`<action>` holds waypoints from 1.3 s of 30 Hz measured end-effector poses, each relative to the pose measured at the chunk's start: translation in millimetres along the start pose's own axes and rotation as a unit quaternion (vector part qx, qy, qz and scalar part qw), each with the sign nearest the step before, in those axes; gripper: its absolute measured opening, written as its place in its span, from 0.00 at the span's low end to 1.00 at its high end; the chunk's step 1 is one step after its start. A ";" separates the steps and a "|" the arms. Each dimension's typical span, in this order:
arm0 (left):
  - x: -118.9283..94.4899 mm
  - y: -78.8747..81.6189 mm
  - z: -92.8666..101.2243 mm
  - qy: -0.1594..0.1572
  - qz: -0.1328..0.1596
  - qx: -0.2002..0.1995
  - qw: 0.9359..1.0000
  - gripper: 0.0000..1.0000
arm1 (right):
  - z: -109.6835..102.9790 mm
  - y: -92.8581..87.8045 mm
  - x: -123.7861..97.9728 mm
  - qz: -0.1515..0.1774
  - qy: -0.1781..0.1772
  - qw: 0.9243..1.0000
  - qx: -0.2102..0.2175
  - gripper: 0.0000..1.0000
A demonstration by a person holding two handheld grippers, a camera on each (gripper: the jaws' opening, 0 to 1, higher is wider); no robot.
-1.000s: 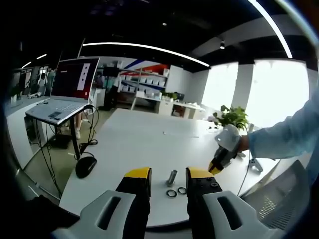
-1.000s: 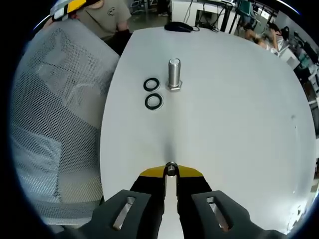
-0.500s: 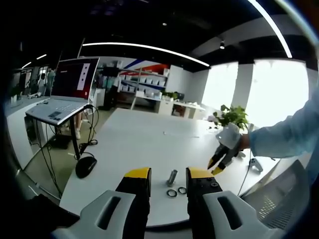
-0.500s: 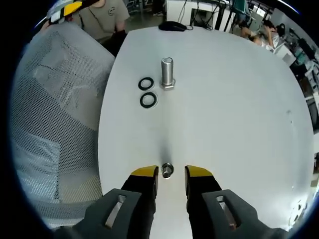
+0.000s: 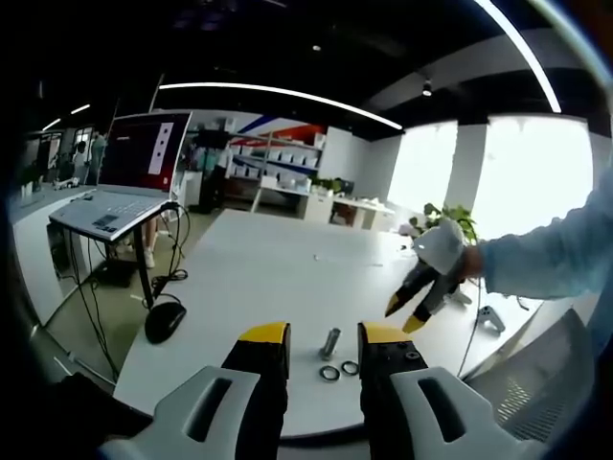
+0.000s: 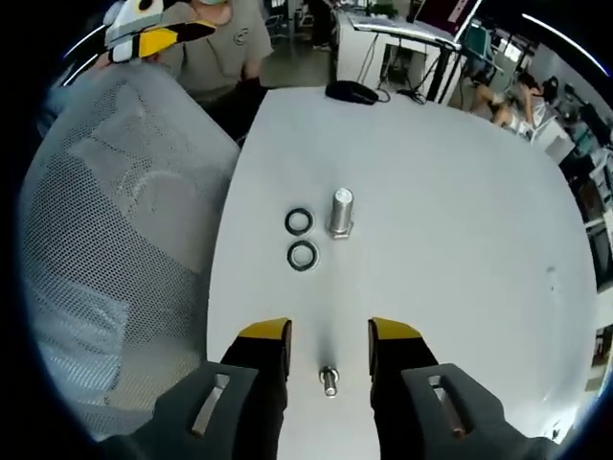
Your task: Place the washer onto the threaded stud by aligning its center hole with the stud, sliding it down to the base, and recovering from edge contact or off-axis alignment until the washer reaches the visible bottom stop.
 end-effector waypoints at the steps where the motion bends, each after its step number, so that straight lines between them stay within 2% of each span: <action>1: 0.1 0.0 -0.1 0.000 0.000 0.000 1.000 0.26 | -1.7 2.3 2.0 -0.001 0.002 1.000 -0.004 0.34; 7: 0.1 0.5 -0.3 0.000 0.002 -0.001 1.000 0.26 | -11.4 15.1 21.8 -0.016 0.020 1.000 -0.014 0.34; 10: 0.2 0.6 -0.5 0.001 0.002 -0.002 1.000 0.26 | -16.4 16.6 30.8 -0.035 0.023 0.998 -0.041 0.34; 15: 1.0 1.1 -2.1 0.001 0.005 -0.006 1.000 0.25 | -21.7 20.1 47.0 -0.048 0.031 0.997 -0.052 0.34; 23: 1.1 0.5 -1.0 -0.003 0.002 -0.002 1.000 0.23 | -22.5 20.5 72.7 -0.069 0.031 0.996 -0.054 0.34; 28: 1.0 0.8 -1.1 -0.002 0.004 -0.003 1.000 0.23 | -21.6 19.4 87.6 -0.073 0.029 0.996 -0.039 0.34; 33: 1.1 0.6 -1.2 -0.003 0.003 0.000 1.000 0.22 | -25.2 18.0 97.6 -0.082 0.030 0.995 -0.046 0.34; 39: 1.3 1.3 -1.9 -0.003 0.006 -0.005 1.000 0.22 | -23.1 22.1 97.5 -0.076 0.018 0.996 -0.051 0.30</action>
Point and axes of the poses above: the point that each gripper's makers call its tool centre point, and the gripper's own axes: x roughly forward along the fingers, z roughly to its right, y roughly out of its top, the point moved 5 cm from there along -x, roughly backward along the fingers, and after that the axes turned 13 degrees about x, right-handed, at the moved point
